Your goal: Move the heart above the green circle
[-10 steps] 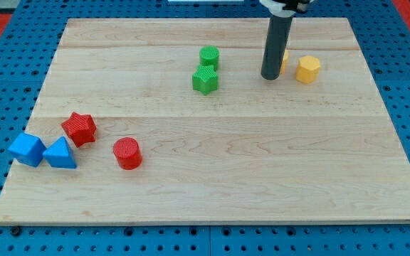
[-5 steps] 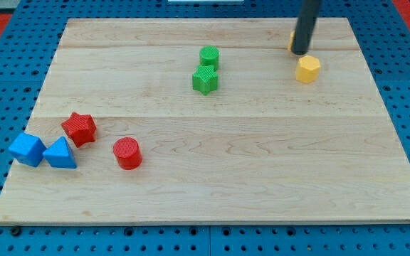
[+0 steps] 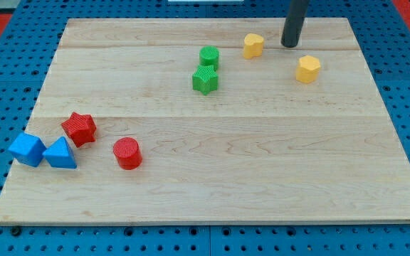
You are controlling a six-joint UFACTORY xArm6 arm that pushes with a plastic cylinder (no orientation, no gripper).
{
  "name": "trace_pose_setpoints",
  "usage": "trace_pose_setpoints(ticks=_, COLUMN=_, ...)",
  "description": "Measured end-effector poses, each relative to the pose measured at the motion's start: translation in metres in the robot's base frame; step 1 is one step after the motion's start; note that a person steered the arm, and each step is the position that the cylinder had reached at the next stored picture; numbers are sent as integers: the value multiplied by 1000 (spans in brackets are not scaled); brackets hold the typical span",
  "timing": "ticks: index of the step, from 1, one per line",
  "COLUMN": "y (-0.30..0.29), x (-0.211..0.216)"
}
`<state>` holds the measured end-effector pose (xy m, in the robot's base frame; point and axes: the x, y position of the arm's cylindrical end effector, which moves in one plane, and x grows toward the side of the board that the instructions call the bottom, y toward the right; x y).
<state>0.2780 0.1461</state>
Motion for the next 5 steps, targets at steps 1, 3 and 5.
trace_pose_setpoints(ticks=1, y=-27, x=-2)
trace_pose_setpoints(ticks=3, y=-88, x=-24)
trace_pose_setpoints(ticks=5, y=-79, x=-38)
